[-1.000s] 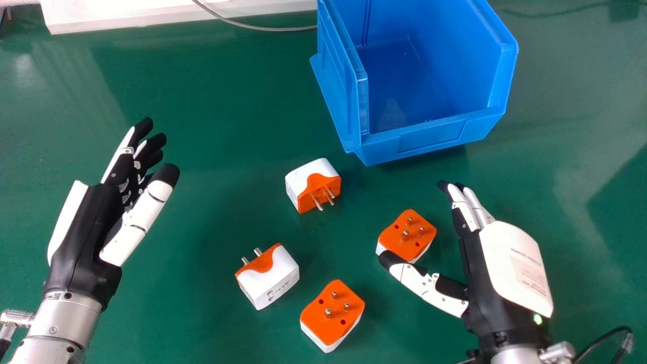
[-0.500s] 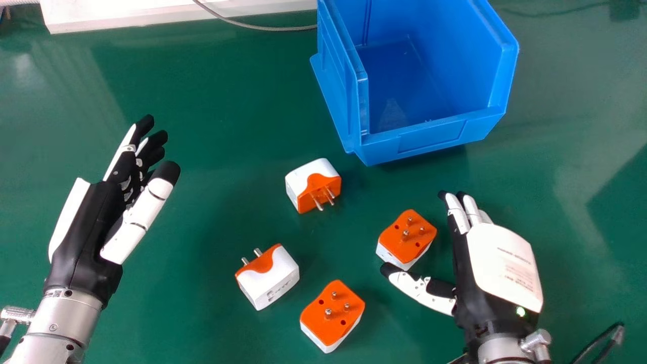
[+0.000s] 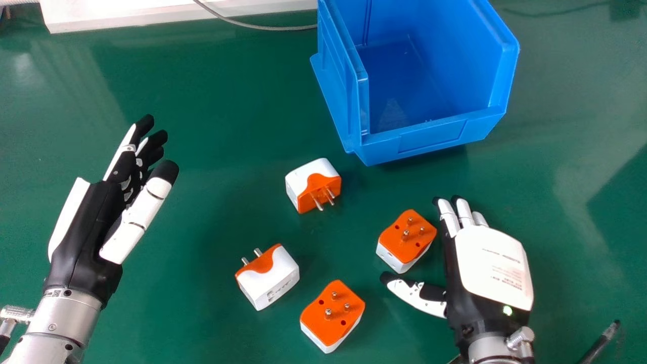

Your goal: Pick all objects and put in blue box

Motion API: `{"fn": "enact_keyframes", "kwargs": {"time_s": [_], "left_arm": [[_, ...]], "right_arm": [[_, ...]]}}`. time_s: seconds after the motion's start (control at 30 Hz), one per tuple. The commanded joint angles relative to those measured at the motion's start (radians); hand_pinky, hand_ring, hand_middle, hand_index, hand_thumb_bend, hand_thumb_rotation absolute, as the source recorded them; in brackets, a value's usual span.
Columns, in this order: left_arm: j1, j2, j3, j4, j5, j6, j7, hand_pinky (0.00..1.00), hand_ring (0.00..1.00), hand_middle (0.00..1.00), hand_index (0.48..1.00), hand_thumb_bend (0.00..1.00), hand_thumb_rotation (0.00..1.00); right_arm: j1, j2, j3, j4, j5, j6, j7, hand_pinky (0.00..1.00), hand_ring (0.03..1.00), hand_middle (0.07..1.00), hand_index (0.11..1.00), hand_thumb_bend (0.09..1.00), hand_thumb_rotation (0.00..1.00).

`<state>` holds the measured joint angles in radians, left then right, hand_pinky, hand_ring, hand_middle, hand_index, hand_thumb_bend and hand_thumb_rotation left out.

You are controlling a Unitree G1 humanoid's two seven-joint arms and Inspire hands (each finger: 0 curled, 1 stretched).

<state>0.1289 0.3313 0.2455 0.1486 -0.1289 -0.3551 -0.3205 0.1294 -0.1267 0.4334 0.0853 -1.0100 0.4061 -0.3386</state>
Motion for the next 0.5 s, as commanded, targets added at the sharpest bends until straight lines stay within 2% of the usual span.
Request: {"fn": "enact_keyframes", "kwargs": {"time_s": [0.0,0.47], "left_arm": [[-0.006,0.015,0.012,-0.017,-0.01,-0.002,0.0,0.95,0.96,0.95,0.977,0.6,0.79],[-0.006,0.014,0.015,-0.014,-0.011,-0.007,-0.009,0.95,0.96,0.96,0.978,0.61,0.79]], "right_arm": [[-0.019,0.001,0.009,0.001,-0.018,0.018,-0.01,0.85,0.912,0.949,0.901,0.503,0.53],[-0.085,0.035,0.029,0.087,0.0,0.079,-0.027,0.83,0.896,0.936,0.881,0.525,0.48]]}}
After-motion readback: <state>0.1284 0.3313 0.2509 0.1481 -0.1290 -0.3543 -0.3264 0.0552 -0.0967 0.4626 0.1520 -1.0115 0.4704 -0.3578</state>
